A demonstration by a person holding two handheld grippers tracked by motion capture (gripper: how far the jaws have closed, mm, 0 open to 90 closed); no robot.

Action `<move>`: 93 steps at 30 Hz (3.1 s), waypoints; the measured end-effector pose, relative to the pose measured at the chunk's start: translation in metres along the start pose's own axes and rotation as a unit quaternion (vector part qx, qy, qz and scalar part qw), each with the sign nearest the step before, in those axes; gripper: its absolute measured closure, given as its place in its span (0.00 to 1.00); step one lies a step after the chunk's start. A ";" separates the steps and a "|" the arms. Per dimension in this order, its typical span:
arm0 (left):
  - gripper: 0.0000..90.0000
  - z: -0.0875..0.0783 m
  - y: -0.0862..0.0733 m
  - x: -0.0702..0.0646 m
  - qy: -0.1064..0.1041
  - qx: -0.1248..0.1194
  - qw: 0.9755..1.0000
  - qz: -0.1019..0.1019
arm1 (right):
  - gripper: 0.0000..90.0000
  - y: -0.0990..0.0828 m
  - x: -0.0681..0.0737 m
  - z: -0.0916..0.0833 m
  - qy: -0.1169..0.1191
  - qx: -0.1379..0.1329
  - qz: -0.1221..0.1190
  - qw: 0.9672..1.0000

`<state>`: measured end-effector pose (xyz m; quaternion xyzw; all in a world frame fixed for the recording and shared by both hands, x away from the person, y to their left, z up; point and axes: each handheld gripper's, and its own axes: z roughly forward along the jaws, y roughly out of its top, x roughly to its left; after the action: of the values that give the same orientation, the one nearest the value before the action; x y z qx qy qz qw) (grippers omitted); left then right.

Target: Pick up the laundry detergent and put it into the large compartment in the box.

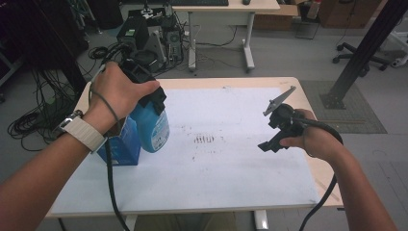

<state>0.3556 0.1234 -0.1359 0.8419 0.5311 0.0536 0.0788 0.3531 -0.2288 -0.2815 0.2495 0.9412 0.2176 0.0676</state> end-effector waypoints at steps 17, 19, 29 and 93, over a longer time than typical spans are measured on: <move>0.41 -0.014 0.007 0.007 0.002 -0.005 1.000 -0.022 | 0.12 0.002 -0.002 0.001 0.000 -0.003 -0.002 1.000; 0.41 -0.015 0.008 0.008 0.000 -0.005 1.000 -0.025 | 0.12 0.002 -0.001 0.002 0.001 -0.002 -0.002 1.000; 0.41 -0.024 0.011 0.014 -0.002 -0.008 0.999 -0.043 | 0.12 0.003 -0.002 0.003 0.002 -0.003 -0.002 1.000; 0.41 -0.068 -0.001 0.088 0.025 -0.038 0.985 -0.166 | 0.12 0.003 -0.005 0.004 0.003 -0.001 -0.006 1.000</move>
<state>0.3808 0.2084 -0.0683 0.7372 0.6626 0.0806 0.1053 0.3600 -0.2278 -0.2838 0.2432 0.9425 0.2193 0.0666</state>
